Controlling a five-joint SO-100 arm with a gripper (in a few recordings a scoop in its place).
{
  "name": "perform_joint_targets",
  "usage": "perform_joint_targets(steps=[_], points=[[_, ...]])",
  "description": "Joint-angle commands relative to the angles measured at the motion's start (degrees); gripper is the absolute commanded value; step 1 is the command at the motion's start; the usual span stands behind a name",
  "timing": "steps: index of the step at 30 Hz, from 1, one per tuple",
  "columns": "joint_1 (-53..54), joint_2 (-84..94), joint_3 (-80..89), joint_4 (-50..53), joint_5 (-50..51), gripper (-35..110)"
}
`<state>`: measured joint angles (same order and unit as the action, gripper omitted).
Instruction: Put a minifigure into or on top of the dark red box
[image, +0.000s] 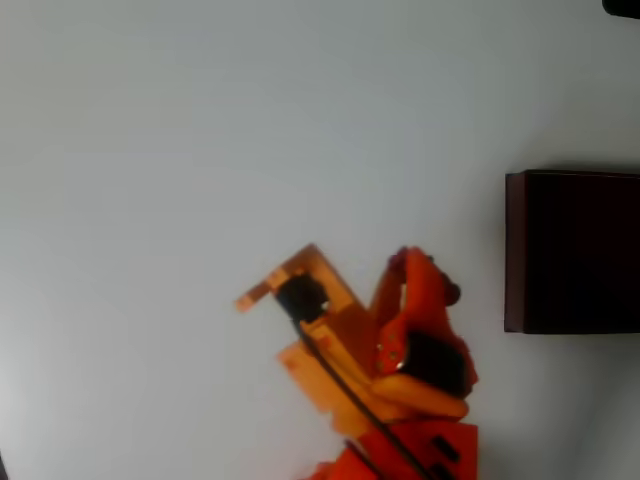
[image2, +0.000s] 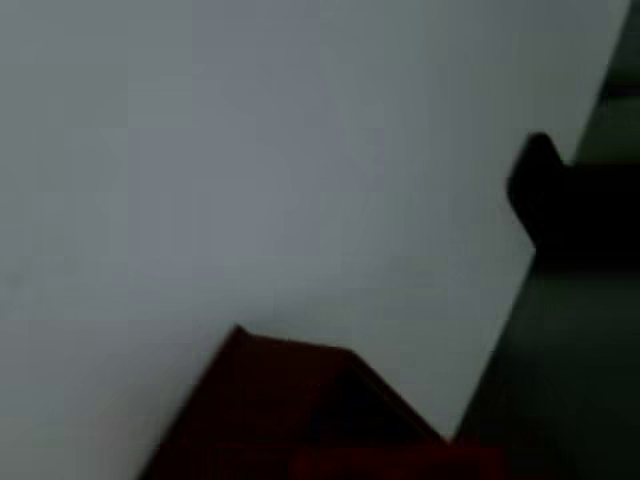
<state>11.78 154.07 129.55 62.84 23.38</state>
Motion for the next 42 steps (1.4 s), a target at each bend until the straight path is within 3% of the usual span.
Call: perform_joint_targets(steps=[1,9,18,30,42], points=[[4.7,0.2,2.8,-5.4,-1.3,0],[17.6,-11.7,4.9,-17.8,-3.1,0],[26.9,-42.2,-11.1,-25.0,-6.5,0],[28.7,-65.2,-28.9,-16.3,-4.1,0],[29.1,-69.9,-34.9,-8.2,-0.9,8]])
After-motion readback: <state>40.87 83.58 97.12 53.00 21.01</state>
